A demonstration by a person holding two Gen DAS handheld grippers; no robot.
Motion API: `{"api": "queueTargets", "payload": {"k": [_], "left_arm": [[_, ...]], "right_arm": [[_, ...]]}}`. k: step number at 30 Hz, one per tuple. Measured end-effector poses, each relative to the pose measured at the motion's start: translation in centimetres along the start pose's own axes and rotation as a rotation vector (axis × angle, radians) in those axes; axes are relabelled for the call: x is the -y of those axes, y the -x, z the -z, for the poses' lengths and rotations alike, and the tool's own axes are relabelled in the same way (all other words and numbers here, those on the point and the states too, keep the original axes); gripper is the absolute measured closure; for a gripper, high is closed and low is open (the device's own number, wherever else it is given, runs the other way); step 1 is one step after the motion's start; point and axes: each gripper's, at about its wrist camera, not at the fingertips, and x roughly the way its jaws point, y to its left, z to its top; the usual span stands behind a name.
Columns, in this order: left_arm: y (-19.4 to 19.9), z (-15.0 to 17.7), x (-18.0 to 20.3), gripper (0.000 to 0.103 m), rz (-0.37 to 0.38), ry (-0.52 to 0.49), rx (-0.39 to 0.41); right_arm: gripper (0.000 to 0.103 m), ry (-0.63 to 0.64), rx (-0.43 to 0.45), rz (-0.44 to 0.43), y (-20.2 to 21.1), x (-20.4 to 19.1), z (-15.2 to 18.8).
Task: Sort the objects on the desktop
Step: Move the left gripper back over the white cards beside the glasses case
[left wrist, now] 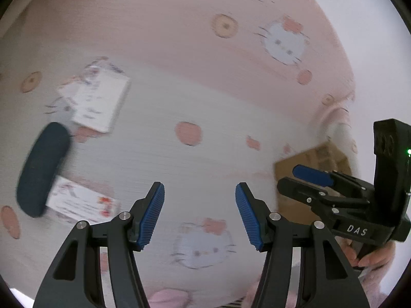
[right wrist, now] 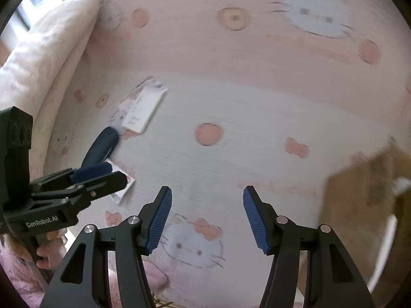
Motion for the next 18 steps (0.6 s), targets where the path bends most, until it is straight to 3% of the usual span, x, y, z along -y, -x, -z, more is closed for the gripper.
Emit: {"api": "queueTargets", "payload": {"k": [9, 18], "left_arm": [[0.1, 0.5, -5.5, 0.041, -0.198, -0.024, 0.008], [-0.5, 3.3, -9.3, 0.041, -0.196, 0.109, -0.010]], "right_arm": [[0.047, 0.079, -0.069, -0.112, -6.8, -4.1, -3.2], [0.047, 0.160, -0.151, -0.186, -12.4, -8.3, -2.4]]}}
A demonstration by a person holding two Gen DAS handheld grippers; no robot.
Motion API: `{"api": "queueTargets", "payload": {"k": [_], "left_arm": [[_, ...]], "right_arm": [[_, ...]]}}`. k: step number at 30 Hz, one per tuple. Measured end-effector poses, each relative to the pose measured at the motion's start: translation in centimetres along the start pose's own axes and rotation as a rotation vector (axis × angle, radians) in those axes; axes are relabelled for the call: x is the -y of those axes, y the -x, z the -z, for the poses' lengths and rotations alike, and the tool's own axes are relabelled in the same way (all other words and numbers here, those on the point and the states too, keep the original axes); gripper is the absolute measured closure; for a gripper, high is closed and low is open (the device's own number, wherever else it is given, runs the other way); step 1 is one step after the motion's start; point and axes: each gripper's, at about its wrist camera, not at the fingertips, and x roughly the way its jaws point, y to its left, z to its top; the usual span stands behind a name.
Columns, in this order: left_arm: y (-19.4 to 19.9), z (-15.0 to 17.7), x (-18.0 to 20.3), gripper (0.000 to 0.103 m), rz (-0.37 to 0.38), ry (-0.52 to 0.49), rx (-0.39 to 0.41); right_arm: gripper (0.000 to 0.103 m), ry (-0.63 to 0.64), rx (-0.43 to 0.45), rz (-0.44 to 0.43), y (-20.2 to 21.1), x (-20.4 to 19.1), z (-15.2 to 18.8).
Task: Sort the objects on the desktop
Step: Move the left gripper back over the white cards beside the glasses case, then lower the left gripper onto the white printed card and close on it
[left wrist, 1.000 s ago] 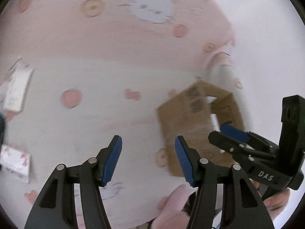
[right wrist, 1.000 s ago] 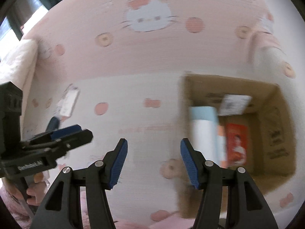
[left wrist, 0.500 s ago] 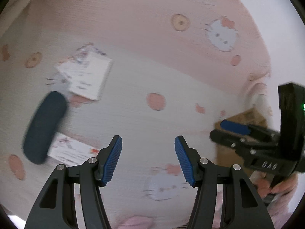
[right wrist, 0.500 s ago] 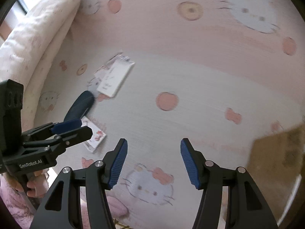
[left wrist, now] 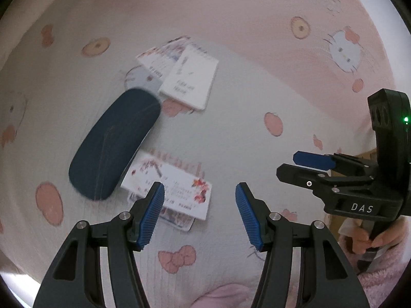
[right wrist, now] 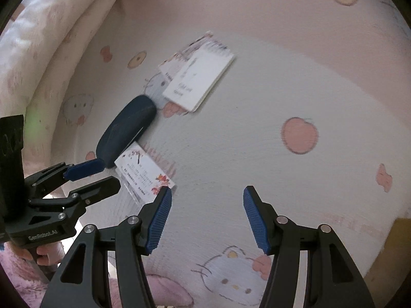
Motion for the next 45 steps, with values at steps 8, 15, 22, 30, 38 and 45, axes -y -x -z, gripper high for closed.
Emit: {"api": "queueTargets", "payload": {"k": [8, 15, 22, 30, 38, 45], "left_arm": [[-1.1, 2.8, -2.9, 0.041, -0.021, 0.121, 0.014], [-1.7, 3.3, -7.1, 0.041, 0.038, 0.349, 0.036], [-3.6, 3.1, -7.7, 0.042, 0.068, 0.425, 0.037], [-4.5, 2.9, -7.5, 0.057, 0.049, 0.421, 0.033], [-5.8, 2.8, -5.2, 0.075, 0.102, 0.355, -0.009], [-7.6, 2.3, -0.4, 0.076, 0.122, 0.194, -0.008]], "right_arm": [[0.047, 0.074, -0.009, -0.058, -3.8, -2.1, 0.2], [0.047, 0.135, -0.013, -0.101, -6.4, -3.4, 0.7], [0.047, 0.092, -0.018, -0.174, -8.3, -3.2, 0.7], [0.062, 0.109, 0.002, -0.148, -9.8, -3.9, 0.7], [0.084, 0.107, -0.014, -0.160, -9.4, -3.3, 2.5], [0.088, 0.029, -0.019, -0.147, -8.1, -1.1, 4.5]]}}
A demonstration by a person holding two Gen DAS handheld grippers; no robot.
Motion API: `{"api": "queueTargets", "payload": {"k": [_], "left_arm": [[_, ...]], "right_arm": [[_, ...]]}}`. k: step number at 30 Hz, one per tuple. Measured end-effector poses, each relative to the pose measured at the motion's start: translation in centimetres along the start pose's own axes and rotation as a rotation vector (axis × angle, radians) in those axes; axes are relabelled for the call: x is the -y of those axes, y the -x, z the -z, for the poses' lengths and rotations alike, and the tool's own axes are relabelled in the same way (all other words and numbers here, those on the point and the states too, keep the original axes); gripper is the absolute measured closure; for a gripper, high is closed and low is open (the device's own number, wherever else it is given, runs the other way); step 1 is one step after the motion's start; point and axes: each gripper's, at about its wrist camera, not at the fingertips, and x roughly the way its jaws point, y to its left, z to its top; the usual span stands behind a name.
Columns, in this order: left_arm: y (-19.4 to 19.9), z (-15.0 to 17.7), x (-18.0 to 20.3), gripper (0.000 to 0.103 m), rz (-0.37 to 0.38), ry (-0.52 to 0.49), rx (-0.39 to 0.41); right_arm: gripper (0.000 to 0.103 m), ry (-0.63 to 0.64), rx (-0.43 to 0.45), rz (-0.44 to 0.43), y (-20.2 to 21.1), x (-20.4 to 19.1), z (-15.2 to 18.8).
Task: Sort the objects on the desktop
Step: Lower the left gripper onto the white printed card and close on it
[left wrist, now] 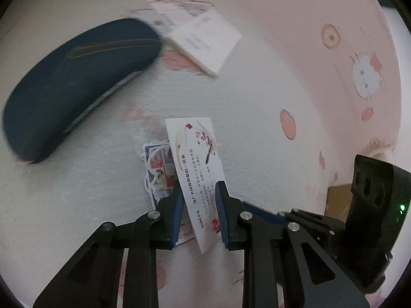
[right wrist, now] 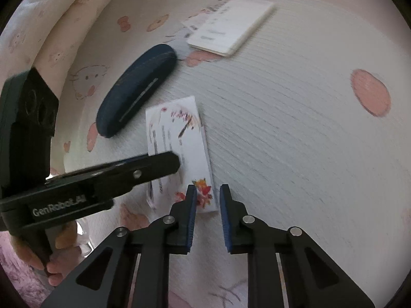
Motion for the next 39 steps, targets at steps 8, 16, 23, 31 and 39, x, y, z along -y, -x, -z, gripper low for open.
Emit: {"api": "queueTargets", "payload": {"k": [8, 16, 23, 31, 39], "left_arm": [[-1.2, -0.2, 2.4, 0.076, 0.024, -0.133, -0.050], [2.2, -1.3, 0.7, 0.059, -0.040, -0.123, 0.048], [1.3, -1.0, -1.5, 0.048, -0.009, -0.039, -0.005], [0.6, -0.5, -2.7, 0.049, 0.042, 0.024, 0.002], [0.4, -0.8, -2.5, 0.049, 0.020, 0.085, -0.015]], "right_arm": [[0.089, -0.047, 0.000, -0.007, 1.3, 0.4, 1.7], [0.088, -0.097, 0.005, 0.045, 1.5, 1.5, 1.0], [0.088, -0.170, 0.028, -0.002, 1.4, 3.0, -0.2], [0.087, -0.163, 0.022, -0.038, 0.0, 2.1, -0.8], [0.087, -0.192, 0.037, -0.066, -0.4, 2.3, -1.4]]}}
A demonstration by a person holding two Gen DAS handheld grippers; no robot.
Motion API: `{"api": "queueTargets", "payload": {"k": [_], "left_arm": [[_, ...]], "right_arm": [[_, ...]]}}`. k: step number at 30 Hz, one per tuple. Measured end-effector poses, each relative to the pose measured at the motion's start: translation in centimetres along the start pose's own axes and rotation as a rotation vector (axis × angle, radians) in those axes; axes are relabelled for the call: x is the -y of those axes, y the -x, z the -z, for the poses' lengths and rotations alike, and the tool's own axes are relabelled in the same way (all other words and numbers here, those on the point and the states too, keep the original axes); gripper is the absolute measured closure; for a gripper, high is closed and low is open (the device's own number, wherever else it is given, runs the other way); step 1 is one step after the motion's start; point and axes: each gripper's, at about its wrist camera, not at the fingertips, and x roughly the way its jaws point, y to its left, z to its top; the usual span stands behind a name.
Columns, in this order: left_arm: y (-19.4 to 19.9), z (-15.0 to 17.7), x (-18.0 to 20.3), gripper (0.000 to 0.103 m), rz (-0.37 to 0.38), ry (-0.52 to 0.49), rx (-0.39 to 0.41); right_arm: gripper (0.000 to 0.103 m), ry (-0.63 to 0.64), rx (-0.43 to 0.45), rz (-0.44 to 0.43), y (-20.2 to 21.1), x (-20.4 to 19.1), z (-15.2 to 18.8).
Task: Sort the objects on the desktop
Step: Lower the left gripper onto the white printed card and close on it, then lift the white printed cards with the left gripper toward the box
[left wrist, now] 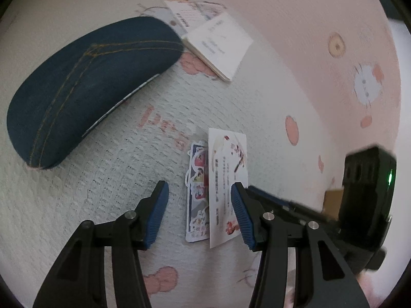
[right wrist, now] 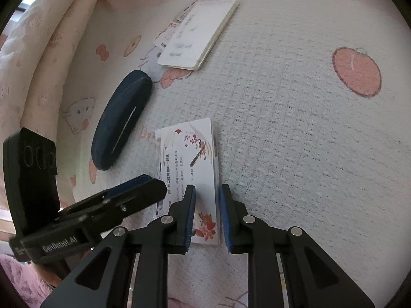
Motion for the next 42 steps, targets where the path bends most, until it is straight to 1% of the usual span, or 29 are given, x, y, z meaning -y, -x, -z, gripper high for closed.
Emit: {"api": "queueTargets", "payload": {"k": [1, 2, 5, 6, 7, 13, 15, 21, 23, 28, 30, 31, 33, 35, 39, 42], "left_arm": [[0.0, -0.1, 0.0, 0.049, -0.005, 0.007, -0.003], [-0.1, -0.1, 0.3, 0.050, -0.022, -0.013, -0.010], [-0.3, -0.1, 1.2, 0.068, -0.081, -0.080, -0.021], [-0.4, -0.1, 1.3, 0.070, -0.082, -0.089, -0.025], [-0.5, -0.2, 1.4, 0.070, -0.074, -0.088, -0.032], [-1.0, -0.6, 2.5, 0.074, -0.107, -0.137, -0.046], [-1.2, -0.9, 3.1, 0.074, -0.091, -0.169, -0.062], [-2.0, -1.3, 4.0, 0.074, -0.069, -0.208, -0.099], [-2.1, -1.0, 4.0, 0.074, -0.072, -0.220, -0.106], [-2.2, -0.6, 4.1, 0.076, -0.076, -0.220, -0.099], [-2.0, -0.3, 4.4, 0.090, -0.101, -0.240, -0.092], [-1.8, -0.1, 4.5, 0.090, -0.097, -0.247, -0.090], [-1.4, 0.1, 4.6, 0.091, -0.080, -0.240, -0.083], [-0.9, 0.3, 4.8, 0.091, -0.061, -0.235, -0.065], [0.3, 0.3, 5.9, 0.091, -0.038, -0.253, -0.030], [1.9, 0.1, 6.9, 0.091, -0.025, -0.276, 0.009]], "right_arm": [[0.087, -0.005, 0.004, -0.005, -0.1, 0.0, -0.1], [0.087, -0.010, 0.007, -0.011, 0.0, 0.1, 0.0], [0.087, -0.030, 0.009, -0.031, 0.2, 0.4, 0.3], [0.087, -0.036, 0.007, -0.037, 0.2, 0.5, 0.3], [0.087, -0.041, 0.007, -0.042, 0.2, 0.5, 0.4], [0.087, -0.026, 0.001, -0.026, 0.4, 0.3, 0.7], [0.087, -0.030, 0.004, -0.024, 0.4, 0.1, 0.7], [0.087, 0.002, -0.010, 0.071, 0.9, 0.0, 0.5], [0.087, 0.002, -0.009, 0.089, 1.0, 0.2, 0.4], [0.087, -0.029, -0.008, 0.074, 0.9, 0.8, 0.0], [0.087, -0.022, -0.006, 0.081, 0.9, 0.9, -0.1], [0.087, -0.011, -0.003, 0.092, 1.0, 0.8, -0.1], [0.087, 0.037, 0.012, 0.146, 1.1, 0.3, -0.1], [0.087, 0.064, 0.012, 0.167, 1.3, 0.1, -0.1], [0.087, 0.056, 0.039, 0.154, 2.7, 0.9, -0.4], [0.087, 0.054, 0.072, 0.133, 4.7, 1.1, -0.2]]}}
